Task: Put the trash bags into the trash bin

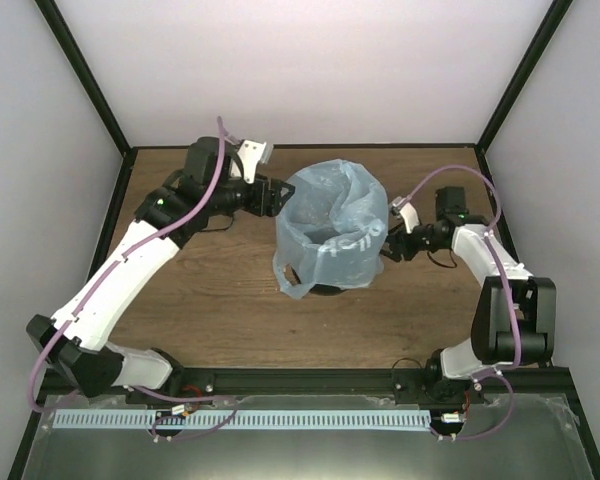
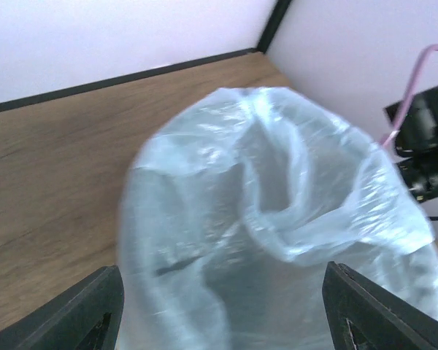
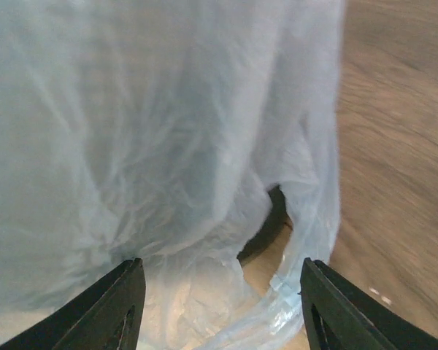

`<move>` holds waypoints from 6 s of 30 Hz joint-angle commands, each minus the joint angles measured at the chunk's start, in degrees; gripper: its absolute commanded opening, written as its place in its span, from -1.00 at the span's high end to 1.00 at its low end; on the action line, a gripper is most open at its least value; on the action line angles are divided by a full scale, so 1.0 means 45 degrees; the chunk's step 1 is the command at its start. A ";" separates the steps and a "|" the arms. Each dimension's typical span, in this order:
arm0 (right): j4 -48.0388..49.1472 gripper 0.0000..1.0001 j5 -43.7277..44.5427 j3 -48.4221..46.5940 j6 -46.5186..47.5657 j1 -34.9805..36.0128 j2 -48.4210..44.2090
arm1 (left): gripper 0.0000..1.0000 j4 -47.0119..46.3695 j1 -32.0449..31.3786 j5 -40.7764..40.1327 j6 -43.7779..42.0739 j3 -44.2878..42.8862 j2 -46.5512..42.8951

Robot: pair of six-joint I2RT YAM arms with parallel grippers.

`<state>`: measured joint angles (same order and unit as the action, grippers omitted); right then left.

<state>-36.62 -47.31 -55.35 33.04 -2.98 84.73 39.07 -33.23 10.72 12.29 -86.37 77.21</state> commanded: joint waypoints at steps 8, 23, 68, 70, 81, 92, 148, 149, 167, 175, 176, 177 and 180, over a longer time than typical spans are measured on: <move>-0.0139 -0.26 -0.0400 0.1814 0.1070 0.4047 -0.2460 | -0.51 0.3739 -0.1454 0.0658 -0.1500 -0.2386 0.2071; 0.1756 -0.62 0.3492 0.3286 -0.2226 0.4006 -0.7870 | -0.36 0.3984 -0.1539 0.0650 -0.2229 -0.2565 0.4467; 0.2411 -0.72 0.4205 0.4014 -0.2065 0.3990 -0.8026 | 0.03 0.5741 -0.2157 -0.2759 -0.1957 -0.4572 0.7616; 0.2444 -0.72 0.4212 0.4001 -0.2041 0.4000 -0.8013 | -0.06 0.5519 -0.2247 -0.2787 -0.2005 -0.4183 0.7649; 0.2355 -0.72 0.3965 0.3982 -0.1953 0.4004 -0.7855 | -0.11 0.3780 -0.2522 -0.1988 -0.1969 -0.1418 0.7967; 0.2298 -0.72 0.3896 0.4003 -0.1897 0.4015 -0.7920 | -0.12 0.3232 -0.2526 -0.0730 -0.2048 -0.1098 0.9333; 0.2311 -0.72 0.3887 0.4019 -0.1833 0.3996 -0.8026 | -0.14 0.5808 -0.2126 -0.2441 -0.1312 -0.4003 0.8546; 0.2300 -0.72 0.3881 0.4019 -0.1834 0.3995 -0.8028 | -0.13 0.5922 -0.2117 -0.2458 -0.1290 -0.4149 0.8472; 0.2314 -0.72 0.3863 0.3987 -0.1887 0.4016 -0.8123 | -0.23 0.5120 -0.2271 -0.2224 -0.1611 -0.4677 0.3290; 0.2313 -0.72 0.3878 0.3980 -0.1929 0.3986 -0.8050 | -0.12 0.2970 -0.5155 -0.1228 -0.2604 -0.1226 -0.0498; 0.2324 -0.72 0.3915 0.3983 -0.1938 0.3998 -0.8033 | -0.02 0.2784 -0.5598 -0.0942 -0.2479 -0.0740 -0.0742; 0.2318 -0.72 0.3939 0.3976 -0.1959 0.3995 -0.8014 | 0.07 0.2588 -0.6154 -0.0839 -0.2312 -0.0169 -0.0921; 0.2320 -0.72 0.3951 0.3994 -0.1970 0.4000 -0.7938 | 0.25 0.1889 -0.7757 -0.1730 -0.1752 0.1774 -0.1139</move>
<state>-25.69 -29.50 -37.34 24.51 15.09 48.97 52.71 -61.71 3.53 2.68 -87.09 72.25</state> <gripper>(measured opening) 0.862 0.407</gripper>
